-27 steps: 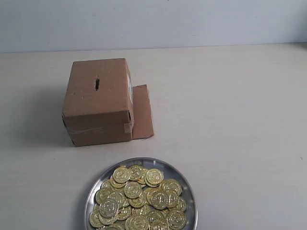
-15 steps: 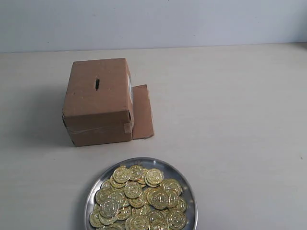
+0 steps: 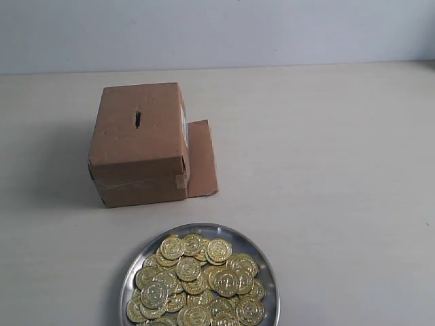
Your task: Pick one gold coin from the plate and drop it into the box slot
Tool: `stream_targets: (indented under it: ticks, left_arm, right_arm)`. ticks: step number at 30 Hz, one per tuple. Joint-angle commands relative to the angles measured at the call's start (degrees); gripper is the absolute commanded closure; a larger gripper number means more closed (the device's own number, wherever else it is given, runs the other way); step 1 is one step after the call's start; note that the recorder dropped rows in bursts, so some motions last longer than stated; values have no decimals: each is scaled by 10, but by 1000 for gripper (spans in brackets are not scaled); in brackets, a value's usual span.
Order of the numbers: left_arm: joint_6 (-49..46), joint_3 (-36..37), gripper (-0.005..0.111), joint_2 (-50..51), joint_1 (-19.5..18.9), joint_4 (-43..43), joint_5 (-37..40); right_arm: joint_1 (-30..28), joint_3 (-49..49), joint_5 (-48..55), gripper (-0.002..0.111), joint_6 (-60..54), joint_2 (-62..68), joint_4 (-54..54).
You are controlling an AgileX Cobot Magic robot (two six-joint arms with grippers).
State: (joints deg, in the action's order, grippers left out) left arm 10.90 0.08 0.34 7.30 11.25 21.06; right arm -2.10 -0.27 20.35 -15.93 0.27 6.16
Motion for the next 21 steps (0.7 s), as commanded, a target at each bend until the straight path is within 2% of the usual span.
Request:
stream_targets:
  ticks: [1,21]
  left_arm:
    - [0,-1,107,-3,3,-4,-7]
    - [0,-1,107,-3,3,2,-7]
  right_arm:
    - [1,3,-2,108,-3,-3,0]
    - [1,3,-2,108,-3,-3,0]
